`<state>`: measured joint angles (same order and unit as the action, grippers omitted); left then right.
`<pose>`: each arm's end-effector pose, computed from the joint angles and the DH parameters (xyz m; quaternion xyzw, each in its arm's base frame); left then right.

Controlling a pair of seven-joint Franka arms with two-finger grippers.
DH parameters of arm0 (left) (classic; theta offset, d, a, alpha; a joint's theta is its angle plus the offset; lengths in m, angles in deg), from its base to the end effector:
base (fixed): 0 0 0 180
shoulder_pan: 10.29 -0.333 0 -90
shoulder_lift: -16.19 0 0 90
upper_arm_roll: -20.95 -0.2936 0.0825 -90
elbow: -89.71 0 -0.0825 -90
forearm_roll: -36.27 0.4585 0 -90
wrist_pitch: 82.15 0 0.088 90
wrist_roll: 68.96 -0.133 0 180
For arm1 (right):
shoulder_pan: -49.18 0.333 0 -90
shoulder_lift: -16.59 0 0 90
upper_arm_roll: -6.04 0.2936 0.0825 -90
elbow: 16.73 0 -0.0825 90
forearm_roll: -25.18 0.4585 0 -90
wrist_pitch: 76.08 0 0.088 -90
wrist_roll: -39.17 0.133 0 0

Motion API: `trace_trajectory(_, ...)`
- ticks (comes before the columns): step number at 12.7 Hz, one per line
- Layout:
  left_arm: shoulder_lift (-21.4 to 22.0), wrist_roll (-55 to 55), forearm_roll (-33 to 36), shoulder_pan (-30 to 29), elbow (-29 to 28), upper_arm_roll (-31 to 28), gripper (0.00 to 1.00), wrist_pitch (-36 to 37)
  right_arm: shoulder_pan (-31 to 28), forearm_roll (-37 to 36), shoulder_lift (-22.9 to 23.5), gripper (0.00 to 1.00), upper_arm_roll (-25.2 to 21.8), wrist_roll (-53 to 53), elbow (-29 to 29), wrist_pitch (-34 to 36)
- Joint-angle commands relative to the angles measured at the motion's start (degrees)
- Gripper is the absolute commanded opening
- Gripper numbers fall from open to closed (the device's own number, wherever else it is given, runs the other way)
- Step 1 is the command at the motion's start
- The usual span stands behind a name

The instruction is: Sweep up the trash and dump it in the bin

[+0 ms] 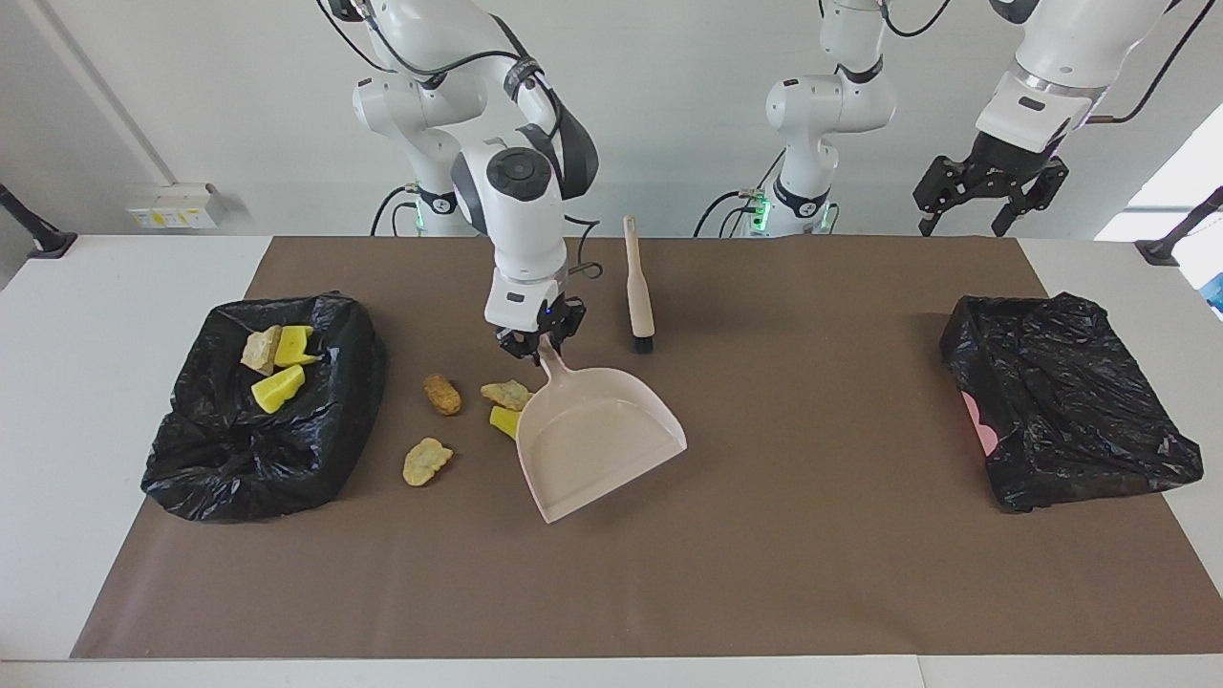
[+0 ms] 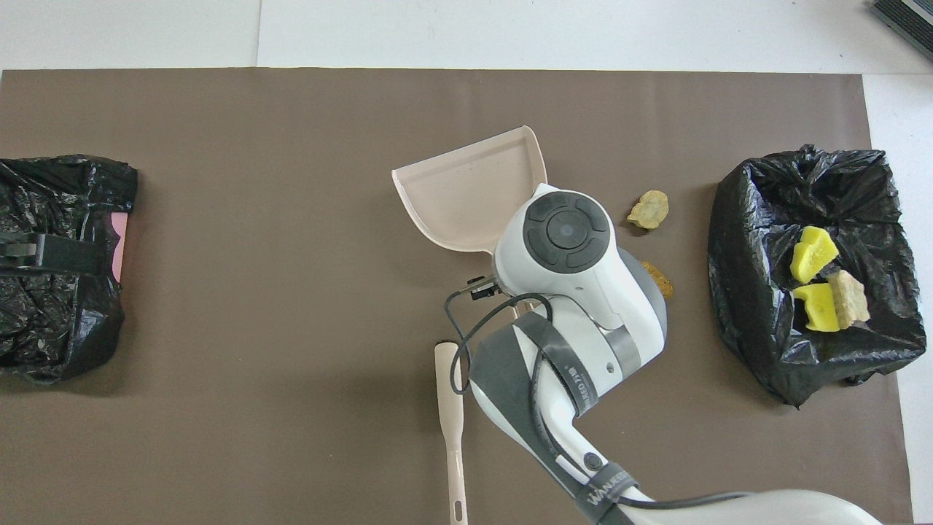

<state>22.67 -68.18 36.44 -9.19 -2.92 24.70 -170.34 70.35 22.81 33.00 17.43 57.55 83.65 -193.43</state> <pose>0.5913 -0.0516 0.6172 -0.9992 0.0353 -0.0179 0.0043 0.5928 0.3684 0.3298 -0.9916 -0.1286 -0.0030 0.0119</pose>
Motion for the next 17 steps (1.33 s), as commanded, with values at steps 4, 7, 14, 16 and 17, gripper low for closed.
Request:
trace_trajectory(4, 1.00, -0.07, 0.09, -0.49, -1.06, 0.12, 1.00, 0.65, 3.70, 0.88, 11.88, 0.00, -0.22, 17.22, -10.47, 0.28)
trace_trajectory(7, 1.35, -0.07, 0.09, -0.49, -1.59, 0.12, 1.00, 0.56, 3.79, 0.79, 14.69, 0.00, -0.31, 19.32, -13.01, 0.10)
trace_trajectory(14, 1.17, -0.07, 0.09, -0.49, -1.59, 0.12, 1.00, -1.46, 3.70, 0.96, 13.57, 1.00, -0.22, 22.50, -13.73, 0.63)
trace_trajectory(16, 0.04, 0.19, 0.09, -0.40, -1.50, 0.12, 1.00, -6.44, 3.88, 1.31, 11.63, 1.00, 1.00, 22.67, -13.12, 3.60)
trace_trajectory(17, -1.10, 0.19, 0.09, -0.23, -1.24, 0.12, 1.00, -9.00, 3.88, 1.32, 9.97, 1.00, 1.79, 23.19, -11.46, 4.14)
